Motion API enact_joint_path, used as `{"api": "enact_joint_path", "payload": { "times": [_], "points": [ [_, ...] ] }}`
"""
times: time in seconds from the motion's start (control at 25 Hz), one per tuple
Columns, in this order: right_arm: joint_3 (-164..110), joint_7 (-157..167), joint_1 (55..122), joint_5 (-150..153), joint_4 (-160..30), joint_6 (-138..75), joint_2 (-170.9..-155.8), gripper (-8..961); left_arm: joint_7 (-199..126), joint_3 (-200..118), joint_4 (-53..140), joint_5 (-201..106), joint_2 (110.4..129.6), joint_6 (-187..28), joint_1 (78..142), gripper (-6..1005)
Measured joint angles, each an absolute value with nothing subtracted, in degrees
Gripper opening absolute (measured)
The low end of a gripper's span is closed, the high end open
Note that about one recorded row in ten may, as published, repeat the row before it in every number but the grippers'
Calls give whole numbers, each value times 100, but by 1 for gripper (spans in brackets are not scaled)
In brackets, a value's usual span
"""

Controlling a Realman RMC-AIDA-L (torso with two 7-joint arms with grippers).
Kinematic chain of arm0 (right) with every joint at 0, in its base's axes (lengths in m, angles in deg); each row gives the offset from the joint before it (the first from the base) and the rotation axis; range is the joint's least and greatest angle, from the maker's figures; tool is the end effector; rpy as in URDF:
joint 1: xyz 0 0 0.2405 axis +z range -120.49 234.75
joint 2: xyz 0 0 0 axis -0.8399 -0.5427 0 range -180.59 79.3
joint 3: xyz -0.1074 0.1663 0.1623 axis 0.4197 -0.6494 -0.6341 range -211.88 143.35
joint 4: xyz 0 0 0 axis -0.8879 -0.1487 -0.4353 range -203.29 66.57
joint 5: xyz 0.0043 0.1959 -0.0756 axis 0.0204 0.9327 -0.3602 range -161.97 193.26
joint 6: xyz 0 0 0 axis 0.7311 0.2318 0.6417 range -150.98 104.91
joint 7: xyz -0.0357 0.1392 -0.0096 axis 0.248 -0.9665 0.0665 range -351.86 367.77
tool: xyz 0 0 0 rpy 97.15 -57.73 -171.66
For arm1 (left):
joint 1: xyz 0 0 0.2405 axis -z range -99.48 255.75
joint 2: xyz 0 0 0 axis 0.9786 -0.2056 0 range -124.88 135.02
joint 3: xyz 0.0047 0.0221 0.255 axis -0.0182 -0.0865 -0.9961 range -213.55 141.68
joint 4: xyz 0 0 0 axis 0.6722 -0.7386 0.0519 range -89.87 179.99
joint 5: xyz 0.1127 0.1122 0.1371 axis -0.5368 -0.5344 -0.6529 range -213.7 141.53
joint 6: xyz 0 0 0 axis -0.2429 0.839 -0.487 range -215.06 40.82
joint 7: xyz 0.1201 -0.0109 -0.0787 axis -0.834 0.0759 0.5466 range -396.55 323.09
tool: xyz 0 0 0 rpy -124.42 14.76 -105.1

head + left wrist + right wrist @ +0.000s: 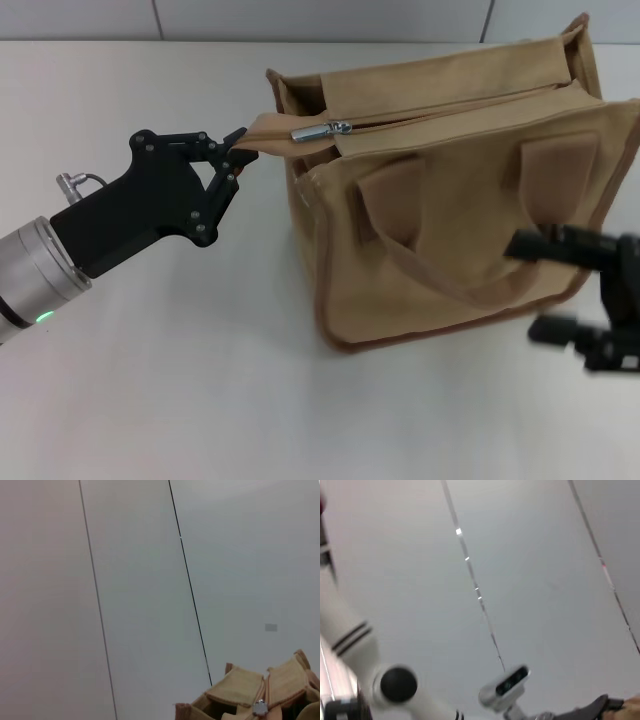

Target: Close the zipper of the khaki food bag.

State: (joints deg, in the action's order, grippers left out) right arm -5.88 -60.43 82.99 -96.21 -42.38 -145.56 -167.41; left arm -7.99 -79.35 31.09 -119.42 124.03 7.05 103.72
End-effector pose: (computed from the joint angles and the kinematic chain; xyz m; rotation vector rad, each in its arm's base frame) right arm 0.2550 0.2430 0.0285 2.7281 -0.4475 -1.4176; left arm -0.2654 0.2909 -0.0202 -2.2768 -0.0199 -1.0538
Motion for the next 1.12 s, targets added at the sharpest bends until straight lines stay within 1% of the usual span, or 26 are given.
{"api": "enact_joint_path", "payload": {
  "times": [0.16,0.32,0.68,0.8,0.88,1.12],
  "points": [
    [-595,-7220,8641,-9286,-4193,-14522,-16578,778,-799,-7935,3109,-11940,12406,712,10392,28],
    [-607,-8410,9042,-9083,-4043,-14495,-16448,778,-793,-7935,3109,-11940,12408,724,10396,28],
    [-315,-11257,10004,-9065,-3042,-14062,-16332,778,-798,-7935,3109,-11877,12404,806,10403,28],
    [-36,-11754,10146,-9113,-2878,-13826,-16294,778,-799,-7935,3107,-11856,12401,825,10407,28],
    [355,-12304,10356,-9260,-2788,-13567,-16217,778,-792,-7937,3086,-11824,12397,833,10426,28],
    [696,-12897,10698,-9696,-2789,-13388,-16187,778,-783,-7970,3059,-11806,12389,833,10474,28]
  ]
}}
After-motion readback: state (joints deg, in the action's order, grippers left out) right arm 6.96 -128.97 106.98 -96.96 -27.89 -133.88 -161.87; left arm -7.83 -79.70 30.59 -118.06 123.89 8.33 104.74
